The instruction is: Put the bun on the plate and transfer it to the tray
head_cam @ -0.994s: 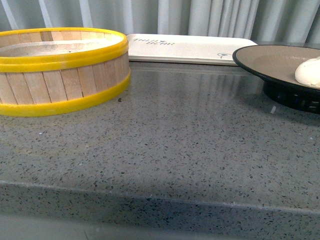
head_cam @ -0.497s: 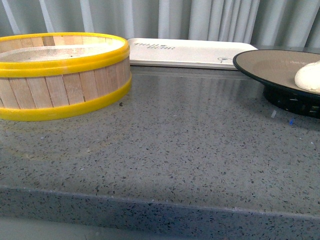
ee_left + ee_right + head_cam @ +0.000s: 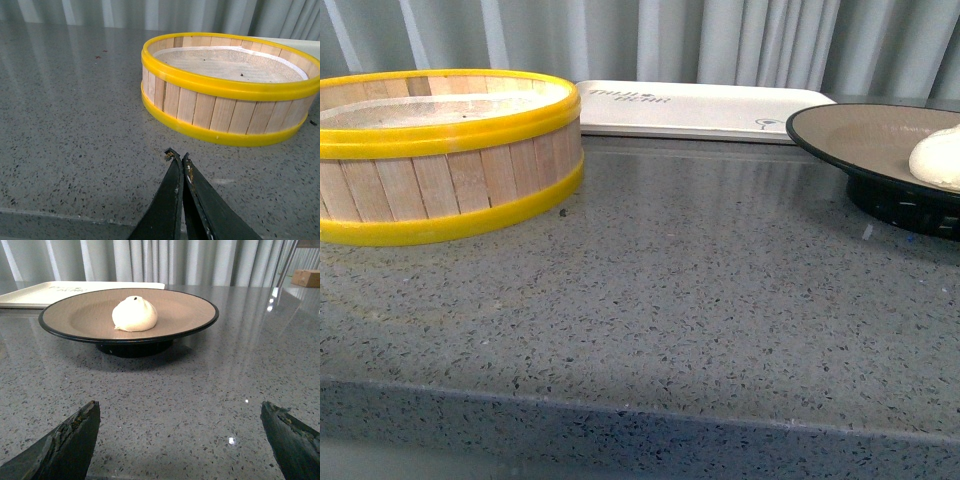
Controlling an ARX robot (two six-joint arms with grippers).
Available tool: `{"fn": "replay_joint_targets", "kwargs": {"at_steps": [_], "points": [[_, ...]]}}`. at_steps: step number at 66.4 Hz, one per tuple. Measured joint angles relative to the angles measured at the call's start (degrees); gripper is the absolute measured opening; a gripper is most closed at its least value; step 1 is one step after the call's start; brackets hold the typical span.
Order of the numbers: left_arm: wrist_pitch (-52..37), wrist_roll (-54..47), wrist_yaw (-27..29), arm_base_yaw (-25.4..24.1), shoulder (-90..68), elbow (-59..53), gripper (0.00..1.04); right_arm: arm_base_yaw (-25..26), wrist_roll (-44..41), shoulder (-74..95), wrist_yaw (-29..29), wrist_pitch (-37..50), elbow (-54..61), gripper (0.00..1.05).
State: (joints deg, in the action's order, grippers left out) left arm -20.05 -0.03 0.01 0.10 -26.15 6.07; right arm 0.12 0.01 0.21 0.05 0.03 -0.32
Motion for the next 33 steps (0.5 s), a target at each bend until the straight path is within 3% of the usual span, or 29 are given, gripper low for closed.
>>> {"fn": "replay_joint_targets", "kwargs": {"at_steps": [33], "points": [[5.18,0.11,0.0,0.0,8.76,-3.63,0.04,0.0,-0.02,0.0,0.0,0.0,0.0,0.96]]}}
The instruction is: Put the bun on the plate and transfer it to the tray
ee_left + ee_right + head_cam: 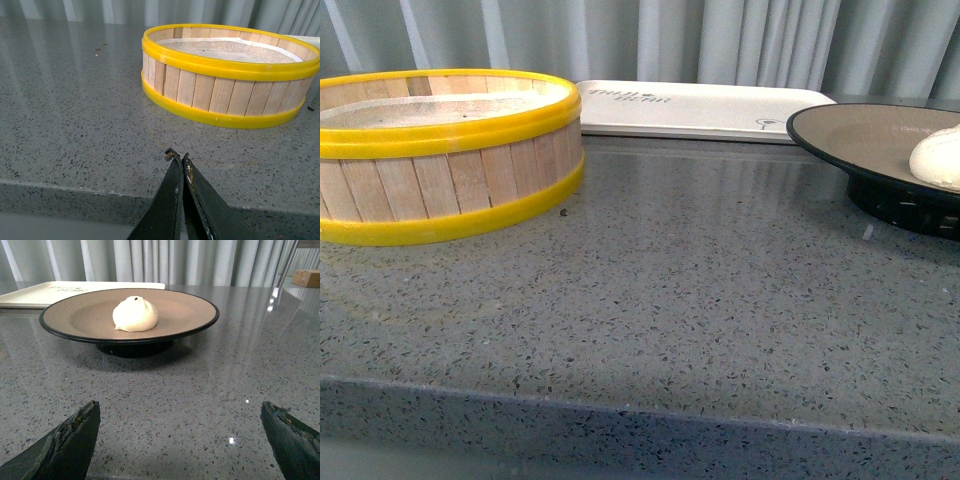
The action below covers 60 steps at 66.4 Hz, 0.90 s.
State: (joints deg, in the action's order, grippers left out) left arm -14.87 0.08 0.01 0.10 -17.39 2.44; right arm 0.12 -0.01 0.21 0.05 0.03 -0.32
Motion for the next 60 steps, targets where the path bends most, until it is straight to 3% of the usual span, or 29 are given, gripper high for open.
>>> {"fn": "replay_joint_targets", "kwargs": {"at_steps": [35,42,53,60], "points": [[4.66,0.04,0.0,0.0,7.39,-0.96,0.04,0.0,0.0,0.0,0.0,0.0,0.0,0.96],[14.21,0.04,-0.02,0.0,15.1,-0.94,0.04,0.0,0.0,0.0,0.0,0.0,0.0,0.96],[14.82,0.04,0.0,0.0,17.09,-0.94,0.04,0.0,0.0,0.0,0.0,0.0,0.0,0.96],[14.84,0.07,0.0,0.0,17.18,-0.94,0.21,0.0,0.0,0.0,0.0,0.0,0.0,0.96]]}}
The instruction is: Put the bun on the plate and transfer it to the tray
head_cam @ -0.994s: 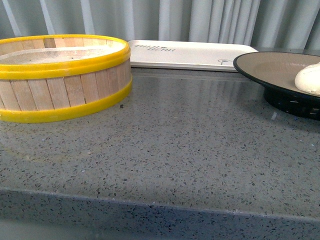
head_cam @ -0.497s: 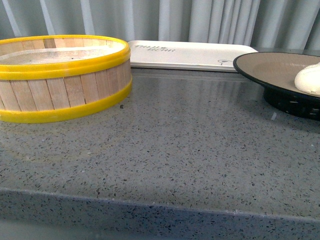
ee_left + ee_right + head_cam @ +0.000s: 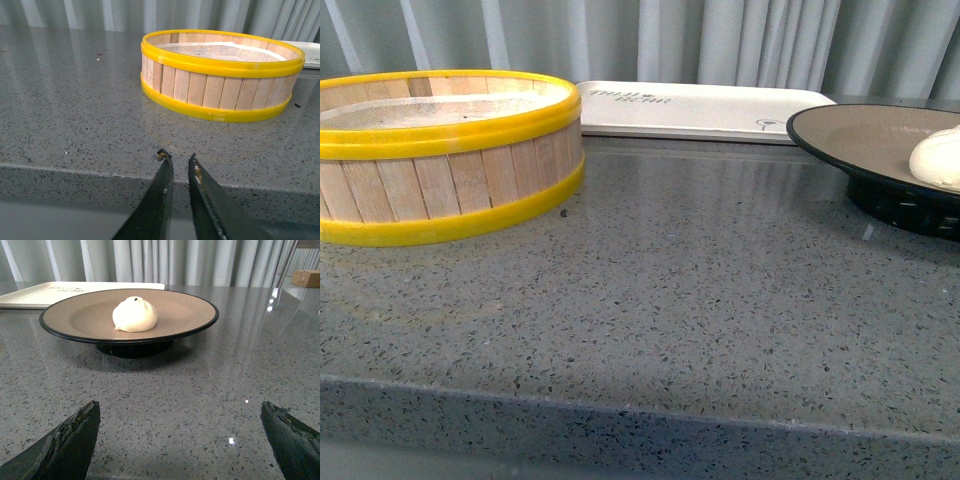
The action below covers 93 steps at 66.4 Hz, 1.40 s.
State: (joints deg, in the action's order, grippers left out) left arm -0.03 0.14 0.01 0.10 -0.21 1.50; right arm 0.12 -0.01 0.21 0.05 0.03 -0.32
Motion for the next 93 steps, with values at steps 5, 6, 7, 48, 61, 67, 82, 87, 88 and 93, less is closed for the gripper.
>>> {"fn": "replay_joint_targets", "kwargs": {"at_steps": [5,6,7,48,61,67,82,87,88,93], "points": [[0.0,0.0,0.0,0.0,0.0,0.0,0.34,0.0,0.0,0.0,0.0,0.0,0.0,0.96],[0.0,0.0,0.0,0.0,0.0,0.0,0.38,0.0,0.0,0.0,0.0,0.0,0.0,0.96],[0.0,0.0,0.0,0.0,0.0,0.0,0.41,0.0,0.0,0.0,0.0,0.0,0.0,0.96],[0.0,0.0,0.02,0.0,0.0,0.0,0.98,17.31,47.87,51.36,6.03,7.32,-32.98,0.96],[0.0,0.0,0.02,0.0,0.0,0.0,0.98,16.72,64.57,58.77,13.27,7.1,-33.92,0.96],[0.0,0.0,0.02,0.0,0.0,0.0,0.98,15.56,68.5,61.09,14.53,7.69,-33.94,0.96],[0.0,0.0,0.02,0.0,0.0,0.0,0.98,12.87,72.72,67.47,15.28,9.62,-37.55,0.96],[0.0,0.0,0.02,0.0,0.0,0.0,0.98,11.89,73.37,69.7,15.23,9.9,-39.08,0.96],[0.0,0.0,0.02,0.0,0.0,0.0,0.98,11.72,73.44,70.03,15.28,10.08,-39.26,0.96],[0.0,0.0,0.04,0.0,0.0,0.0,0.98,10.1,74.4,72.5,15.34,10.88,-40.13,0.96]]}}
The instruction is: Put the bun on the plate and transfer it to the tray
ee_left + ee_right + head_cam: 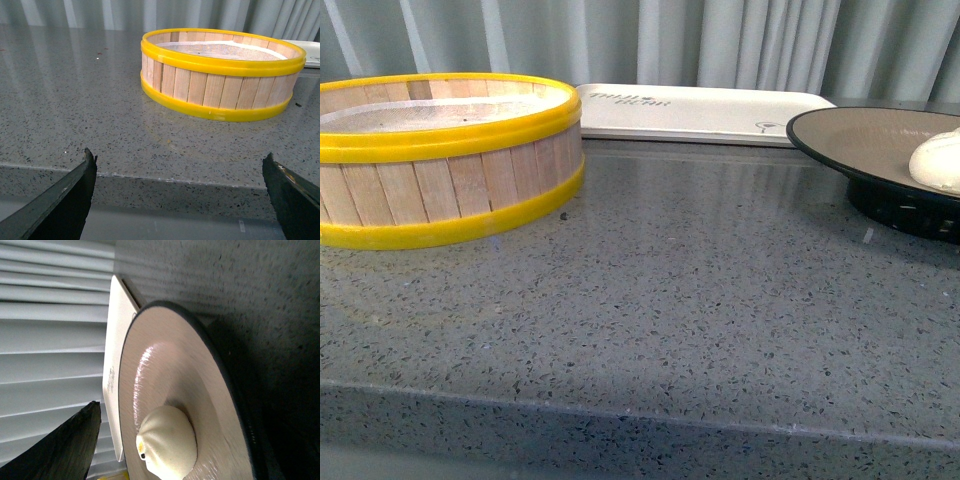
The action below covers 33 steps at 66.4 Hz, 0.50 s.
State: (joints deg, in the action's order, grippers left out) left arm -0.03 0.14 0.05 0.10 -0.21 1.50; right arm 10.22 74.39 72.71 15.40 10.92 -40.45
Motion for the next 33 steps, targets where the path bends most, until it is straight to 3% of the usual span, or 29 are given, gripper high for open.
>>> {"fn": "replay_joint_targets", "kwargs": {"at_steps": [19,33], "points": [[0.0,0.0,-0.02,0.0,0.0,0.0,0.98,-3.82,2.25,3.52,1.68,3.37,0.39,0.95],[0.0,0.0,-0.02,0.0,0.0,0.0,0.98,-3.78,2.05,3.52,1.75,3.52,0.48,0.64]]}}
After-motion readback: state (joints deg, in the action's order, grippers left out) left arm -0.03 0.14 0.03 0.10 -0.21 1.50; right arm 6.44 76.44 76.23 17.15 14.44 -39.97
